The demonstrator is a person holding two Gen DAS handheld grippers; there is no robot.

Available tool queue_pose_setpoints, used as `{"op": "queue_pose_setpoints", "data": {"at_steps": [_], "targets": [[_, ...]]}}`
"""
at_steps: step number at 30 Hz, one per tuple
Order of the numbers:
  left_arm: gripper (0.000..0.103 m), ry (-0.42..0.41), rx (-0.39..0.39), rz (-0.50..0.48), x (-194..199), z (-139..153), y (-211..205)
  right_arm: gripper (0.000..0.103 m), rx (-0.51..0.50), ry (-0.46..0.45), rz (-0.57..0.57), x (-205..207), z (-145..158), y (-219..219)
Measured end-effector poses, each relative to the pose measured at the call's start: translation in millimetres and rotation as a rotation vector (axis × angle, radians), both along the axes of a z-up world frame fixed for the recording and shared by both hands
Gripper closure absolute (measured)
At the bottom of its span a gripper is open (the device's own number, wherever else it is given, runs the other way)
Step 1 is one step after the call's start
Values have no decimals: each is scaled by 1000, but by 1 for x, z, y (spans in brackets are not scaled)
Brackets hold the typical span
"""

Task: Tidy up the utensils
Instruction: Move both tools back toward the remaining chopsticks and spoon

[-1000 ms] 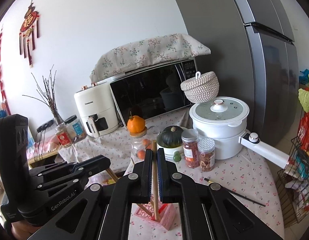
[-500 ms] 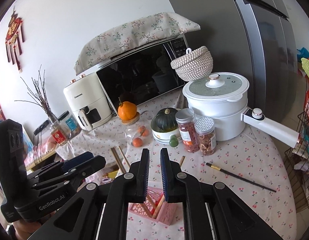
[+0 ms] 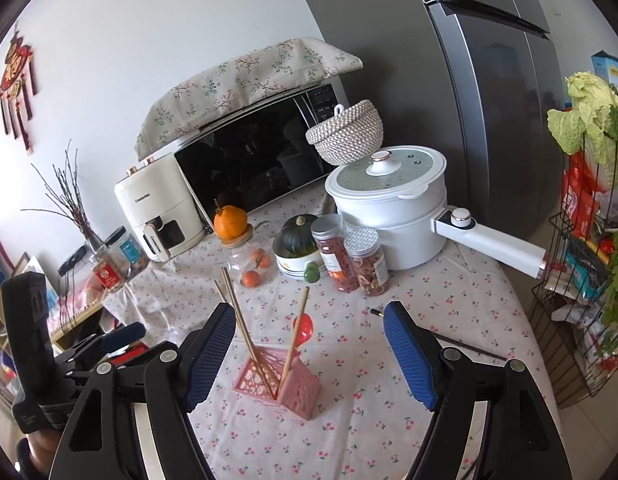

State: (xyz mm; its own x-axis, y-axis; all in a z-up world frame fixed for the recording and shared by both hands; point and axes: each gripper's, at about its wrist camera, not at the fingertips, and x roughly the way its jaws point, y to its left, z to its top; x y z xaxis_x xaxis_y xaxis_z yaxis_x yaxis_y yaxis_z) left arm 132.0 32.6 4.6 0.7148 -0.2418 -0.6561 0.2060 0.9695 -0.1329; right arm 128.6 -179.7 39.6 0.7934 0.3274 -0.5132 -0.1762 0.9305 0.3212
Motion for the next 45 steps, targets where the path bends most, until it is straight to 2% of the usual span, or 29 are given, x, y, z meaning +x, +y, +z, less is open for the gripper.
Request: {"op": "queue_pose_setpoints", "data": {"at_steps": [2,9,14,17,21,31,37,39,42,45], "targets": [[1,38,4,-13,-5,-8,-5,18,-12,24,-24,-8,-5,-11],[1,218,-40,-47,-17,-45,-20,16,-54,154,-98,-25,-33,-42],[1,284,-20,-67,-22,-69,-34,16,-91,238,-139,-34,-60,-61],[1,326,4,-89,-26,-83,-43,16,-126,327,-169,-35,-83,-71],[1,391,36,-120,-29,-104,-53,16,-107,476,-190,-31,-117,-87],[1,396,120,-119,-31,-125,-67,16,-197,665,-218,-22,-180,-99],[1,393,144,-161,-32,-130,-75,17,-264,710,-208,-13,-208,-95],[1,386,149,-174,-34,-130,-77,25,-265,716,-193,-12,-214,-92],[1,381,156,-191,-35,-130,-80,35,-345,690,-182,-13,-214,-84],[1,377,151,-200,-35,-131,-83,49,-349,681,-177,-15,-213,-82]]}}
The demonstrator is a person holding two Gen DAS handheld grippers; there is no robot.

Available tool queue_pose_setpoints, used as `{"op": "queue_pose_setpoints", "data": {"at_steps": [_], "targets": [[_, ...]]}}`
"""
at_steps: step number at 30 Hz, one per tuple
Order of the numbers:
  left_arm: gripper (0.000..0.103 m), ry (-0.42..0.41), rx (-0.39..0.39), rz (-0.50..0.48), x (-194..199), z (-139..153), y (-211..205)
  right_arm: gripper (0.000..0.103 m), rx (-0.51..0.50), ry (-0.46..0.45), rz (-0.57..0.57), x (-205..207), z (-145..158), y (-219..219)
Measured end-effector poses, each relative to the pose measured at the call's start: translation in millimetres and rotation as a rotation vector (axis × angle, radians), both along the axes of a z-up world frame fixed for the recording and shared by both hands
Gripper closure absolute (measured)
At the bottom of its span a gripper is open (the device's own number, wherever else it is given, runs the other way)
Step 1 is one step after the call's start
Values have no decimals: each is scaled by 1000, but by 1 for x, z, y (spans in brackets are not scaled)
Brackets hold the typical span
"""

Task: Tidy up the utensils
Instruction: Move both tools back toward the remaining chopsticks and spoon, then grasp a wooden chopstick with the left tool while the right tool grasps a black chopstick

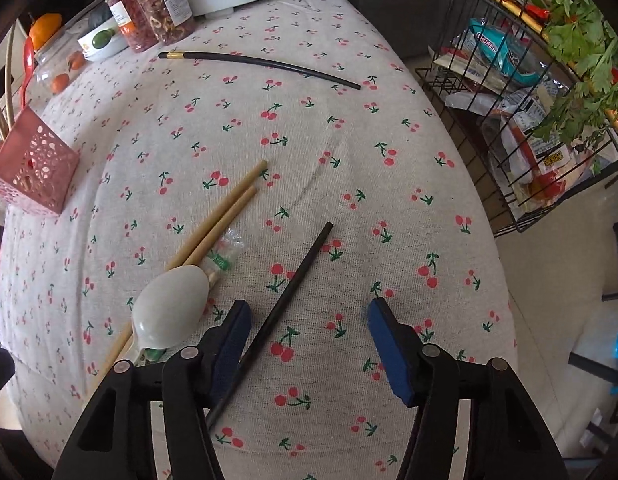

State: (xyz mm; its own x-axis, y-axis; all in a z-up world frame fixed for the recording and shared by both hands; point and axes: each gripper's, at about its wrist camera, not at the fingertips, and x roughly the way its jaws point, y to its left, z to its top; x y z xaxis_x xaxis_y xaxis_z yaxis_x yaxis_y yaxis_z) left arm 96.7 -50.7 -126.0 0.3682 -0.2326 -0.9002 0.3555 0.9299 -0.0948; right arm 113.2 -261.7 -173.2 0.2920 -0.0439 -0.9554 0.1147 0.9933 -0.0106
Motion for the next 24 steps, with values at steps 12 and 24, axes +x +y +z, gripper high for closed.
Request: {"op": "queue_pose_setpoints", "data": {"at_steps": [12,24], "targets": [[44,26,26,-124,9,-8,-43,98,193,-28,-25,1,13,-28],[92,145,-43,-177,73,-32,-115,98,270,-84,-15,2,40,-44]]}}
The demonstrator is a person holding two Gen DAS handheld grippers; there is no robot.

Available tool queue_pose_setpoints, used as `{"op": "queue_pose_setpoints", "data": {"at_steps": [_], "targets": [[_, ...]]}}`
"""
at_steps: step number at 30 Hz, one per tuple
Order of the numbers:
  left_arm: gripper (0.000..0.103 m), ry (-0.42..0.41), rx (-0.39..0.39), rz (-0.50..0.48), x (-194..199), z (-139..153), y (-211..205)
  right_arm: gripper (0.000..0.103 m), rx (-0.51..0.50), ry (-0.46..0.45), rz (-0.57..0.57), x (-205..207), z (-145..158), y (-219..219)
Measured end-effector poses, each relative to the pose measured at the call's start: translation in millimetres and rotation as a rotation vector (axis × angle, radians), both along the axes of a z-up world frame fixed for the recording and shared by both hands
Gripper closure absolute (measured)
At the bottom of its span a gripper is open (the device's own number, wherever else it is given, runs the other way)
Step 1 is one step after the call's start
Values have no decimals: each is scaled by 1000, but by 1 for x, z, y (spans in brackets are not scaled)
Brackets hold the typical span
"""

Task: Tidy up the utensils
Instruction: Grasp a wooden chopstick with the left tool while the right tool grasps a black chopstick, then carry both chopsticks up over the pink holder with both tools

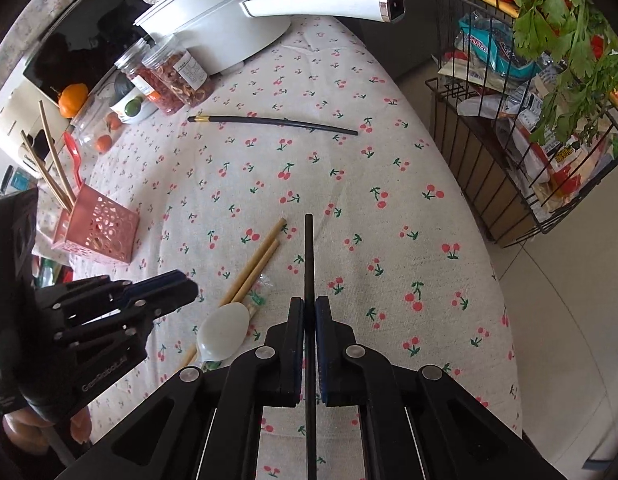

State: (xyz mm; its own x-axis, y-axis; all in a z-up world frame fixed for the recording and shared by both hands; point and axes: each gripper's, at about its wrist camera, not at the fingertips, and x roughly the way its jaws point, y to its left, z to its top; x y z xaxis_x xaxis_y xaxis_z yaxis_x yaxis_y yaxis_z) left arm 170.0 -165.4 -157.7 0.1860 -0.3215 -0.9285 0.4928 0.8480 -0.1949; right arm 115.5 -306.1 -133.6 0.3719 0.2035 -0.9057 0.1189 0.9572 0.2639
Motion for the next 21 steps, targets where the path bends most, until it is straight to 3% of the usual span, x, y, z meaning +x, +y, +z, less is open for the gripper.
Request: {"op": "queue_pose_setpoints", "data": {"at_steps": [16,21], "targets": [[94,23,126,-71,15,-21,-42,97,3,26,5,3,-6,-8],[96,-37,137,-47,8,-11,-30,97,-6,-7,21,1,1,1]]}}
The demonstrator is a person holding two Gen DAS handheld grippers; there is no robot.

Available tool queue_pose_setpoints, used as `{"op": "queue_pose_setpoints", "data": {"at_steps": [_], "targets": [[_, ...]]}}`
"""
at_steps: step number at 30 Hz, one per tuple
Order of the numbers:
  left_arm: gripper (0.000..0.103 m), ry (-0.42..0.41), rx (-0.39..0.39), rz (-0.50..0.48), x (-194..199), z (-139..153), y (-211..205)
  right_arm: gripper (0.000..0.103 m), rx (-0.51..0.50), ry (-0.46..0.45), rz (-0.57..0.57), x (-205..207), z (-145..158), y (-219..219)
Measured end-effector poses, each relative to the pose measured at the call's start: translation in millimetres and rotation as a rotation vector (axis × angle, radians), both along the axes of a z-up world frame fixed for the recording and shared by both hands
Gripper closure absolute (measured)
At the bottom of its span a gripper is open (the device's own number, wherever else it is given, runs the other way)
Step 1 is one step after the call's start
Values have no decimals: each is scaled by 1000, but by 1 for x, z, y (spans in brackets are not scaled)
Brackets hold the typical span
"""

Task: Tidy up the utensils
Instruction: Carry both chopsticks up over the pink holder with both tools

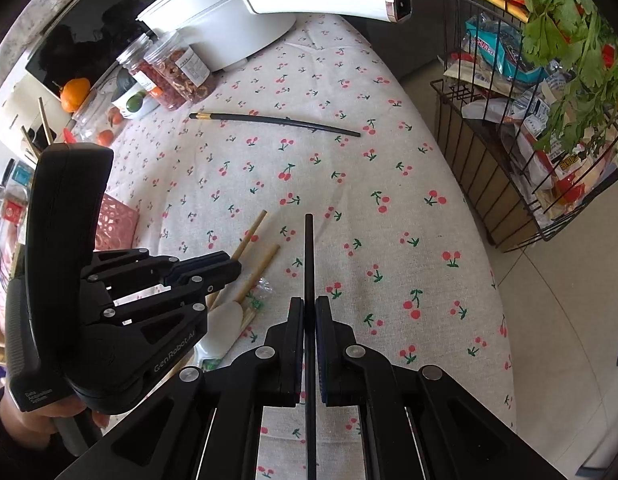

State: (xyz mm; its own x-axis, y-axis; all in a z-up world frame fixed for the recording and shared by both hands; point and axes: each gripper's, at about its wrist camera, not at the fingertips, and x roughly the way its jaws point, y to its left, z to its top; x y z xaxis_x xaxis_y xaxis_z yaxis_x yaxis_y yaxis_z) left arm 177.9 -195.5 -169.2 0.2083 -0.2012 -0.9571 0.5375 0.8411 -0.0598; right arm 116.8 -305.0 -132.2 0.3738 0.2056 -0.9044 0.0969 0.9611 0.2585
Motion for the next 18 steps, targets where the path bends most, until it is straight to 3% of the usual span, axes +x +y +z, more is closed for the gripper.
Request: {"op": "queue_pose_setpoints", "data": {"at_steps": [8,18], "targets": [[96,-121,-83,69,-21,52,59,97,20,-127,22,-18,34,13],[96,-301,-167,104,-76,111,130,97,22,-313,56,-48,83,38]]}}
